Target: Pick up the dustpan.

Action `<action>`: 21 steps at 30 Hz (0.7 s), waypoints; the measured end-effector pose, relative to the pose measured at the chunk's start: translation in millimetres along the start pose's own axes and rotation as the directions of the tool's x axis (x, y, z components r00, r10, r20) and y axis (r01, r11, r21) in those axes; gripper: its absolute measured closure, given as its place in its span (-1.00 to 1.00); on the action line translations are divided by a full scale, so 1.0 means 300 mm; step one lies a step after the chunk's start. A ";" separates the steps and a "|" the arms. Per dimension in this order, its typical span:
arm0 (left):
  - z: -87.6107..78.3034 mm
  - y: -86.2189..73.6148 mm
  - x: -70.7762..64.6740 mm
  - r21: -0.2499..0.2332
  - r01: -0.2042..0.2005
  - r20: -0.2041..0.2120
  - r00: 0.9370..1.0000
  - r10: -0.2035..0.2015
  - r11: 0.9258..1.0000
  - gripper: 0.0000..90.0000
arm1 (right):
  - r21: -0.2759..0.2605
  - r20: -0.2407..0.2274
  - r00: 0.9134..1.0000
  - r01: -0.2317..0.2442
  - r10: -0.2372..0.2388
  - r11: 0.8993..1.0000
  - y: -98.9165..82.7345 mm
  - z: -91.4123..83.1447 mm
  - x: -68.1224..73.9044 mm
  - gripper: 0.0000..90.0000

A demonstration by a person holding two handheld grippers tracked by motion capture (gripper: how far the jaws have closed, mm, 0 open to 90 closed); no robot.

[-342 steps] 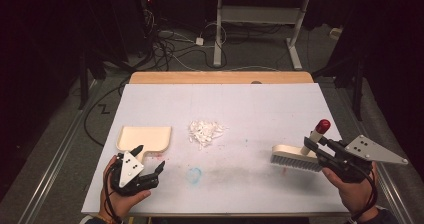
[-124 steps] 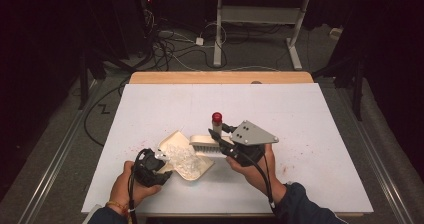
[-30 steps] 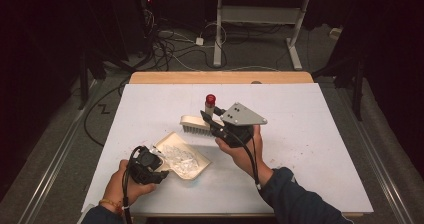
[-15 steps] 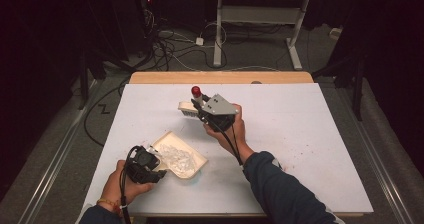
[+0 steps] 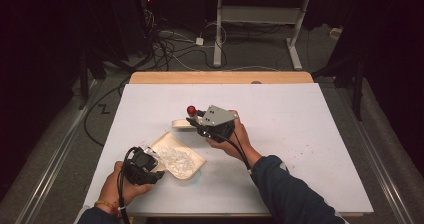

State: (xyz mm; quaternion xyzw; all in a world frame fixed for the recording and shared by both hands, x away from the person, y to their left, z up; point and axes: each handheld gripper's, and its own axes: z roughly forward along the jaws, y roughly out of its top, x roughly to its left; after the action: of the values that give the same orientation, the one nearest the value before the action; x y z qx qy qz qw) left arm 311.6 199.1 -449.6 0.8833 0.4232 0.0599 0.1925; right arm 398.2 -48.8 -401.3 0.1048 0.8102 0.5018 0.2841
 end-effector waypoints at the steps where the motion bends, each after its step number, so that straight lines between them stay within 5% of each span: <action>1: 0.000 0.000 -0.001 0.001 0.000 0.000 1.000 0.000 1.000 0.40 | 0.002 -0.007 1.000 -0.004 0.004 1.000 -0.002 -0.016 0.004 0.56; 7: -0.001 -0.001 -0.003 0.002 -0.003 -0.005 1.000 0.003 1.000 0.40 | -0.038 -0.119 0.992 -0.035 0.030 0.999 0.010 -0.120 0.040 0.56; 12: 0.001 0.000 -0.007 0.011 -0.013 -0.013 1.000 0.013 1.000 0.40 | -0.070 -0.134 0.990 -0.060 0.050 0.996 0.041 -0.199 0.064 0.56; 18: -0.001 0.002 -0.015 0.022 -0.033 -0.018 0.999 0.033 0.999 0.40 | -0.089 -0.020 0.998 -0.059 0.057 0.994 0.061 -0.279 0.045 0.56; 21: -0.003 0.003 -0.016 0.022 -0.029 -0.016 0.999 0.029 0.999 0.40 | -0.052 0.053 0.997 -0.050 0.053 0.997 0.050 -0.293 0.043 0.56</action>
State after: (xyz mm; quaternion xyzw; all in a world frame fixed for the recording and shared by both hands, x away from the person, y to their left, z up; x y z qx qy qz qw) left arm 309.1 195.2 -448.0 0.8909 0.4126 0.0655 0.1783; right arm 336.2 -102.1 -363.4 0.1322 0.7862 0.5263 0.2955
